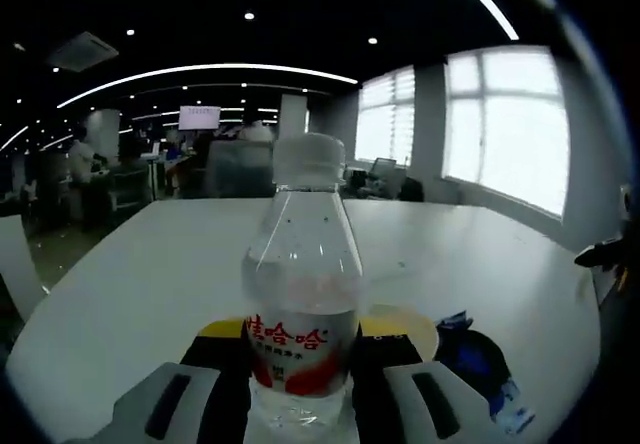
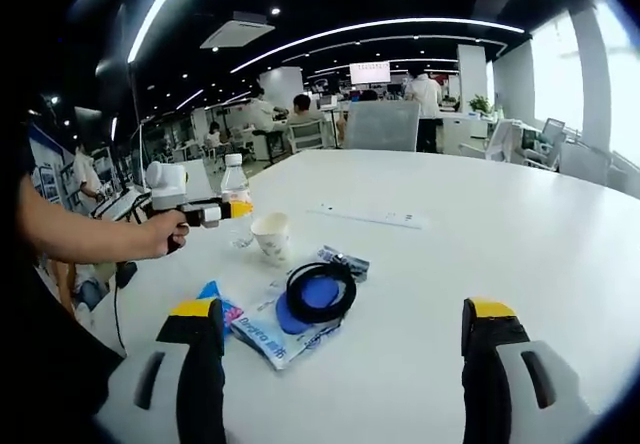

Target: Arrange the tabletop items into an orderly group along one side of the table until the central work area is clear of visible clutter.

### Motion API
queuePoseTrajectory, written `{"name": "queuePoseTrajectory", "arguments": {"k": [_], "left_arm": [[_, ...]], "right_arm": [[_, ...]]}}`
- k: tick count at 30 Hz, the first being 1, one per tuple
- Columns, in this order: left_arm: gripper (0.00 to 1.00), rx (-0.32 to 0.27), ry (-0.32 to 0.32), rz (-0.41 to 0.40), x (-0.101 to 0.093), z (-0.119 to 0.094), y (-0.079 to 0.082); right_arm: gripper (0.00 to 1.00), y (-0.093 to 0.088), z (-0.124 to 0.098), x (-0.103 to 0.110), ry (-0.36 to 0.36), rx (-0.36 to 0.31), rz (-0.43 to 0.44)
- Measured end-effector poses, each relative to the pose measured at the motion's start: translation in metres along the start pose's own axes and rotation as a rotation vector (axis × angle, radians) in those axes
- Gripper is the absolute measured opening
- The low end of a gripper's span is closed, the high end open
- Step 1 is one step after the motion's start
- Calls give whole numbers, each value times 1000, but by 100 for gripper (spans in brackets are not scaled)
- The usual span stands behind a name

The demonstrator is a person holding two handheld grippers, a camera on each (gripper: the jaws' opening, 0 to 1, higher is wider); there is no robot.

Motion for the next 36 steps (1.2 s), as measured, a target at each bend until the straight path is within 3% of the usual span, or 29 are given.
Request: {"name": "queuePoseTrajectory", "arguments": {"k": [8, 16, 18, 20, 22, 24, 29, 30, 31, 33, 36], "left_arm": [[35, -6, 37, -43, 10, 18, -13], [35, -33, 65, -10, -9, 21, -12], [35, -42, 103, 12, -9, 20, -13], [35, -56, 120, -30, -11, 17, -12], [35, -50, 165, 1, -11, 14, -12], [35, -48, 187, -52, -12, 11, -13], [36, -29, 269, -71, -15, 1, -22], [36, -92, 301, -70, -14, -1, -16], [36, -45, 300, -71, -17, -6, -22], [37, -65, 327, -86, -19, -5, -18], [39, -49, 379, -94, -21, -6, -19]], "right_arm": [[95, -2, 4, -6, -7, 22, -4], [95, -3, 8, -10, -16, 22, 8], [95, -4, 10, -11, -14, 26, 8], [95, -4, 10, -11, -14, 27, 4], [95, -5, 10, -10, -10, 28, 5], [95, -5, 10, -11, -11, 32, -3], [94, -8, 8, -12, -10, 39, -5], [94, -8, 8, -12, -9, 40, -7], [94, -9, 8, -12, -9, 41, -9], [94, -10, 8, -12, -9, 47, -10], [93, -12, 9, -11, -3, 53, -15]]}}
Point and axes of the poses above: the point that each gripper's makers call its tool centre point, and the gripper's own axes: z roughly forward along the fingers, x roughly to its left, y roughly out of its top, the point moved 5 cm from there along -z, roughly backward along the fingers, and after that the axes turned 12 degrees about z, right-handed, at the moved point
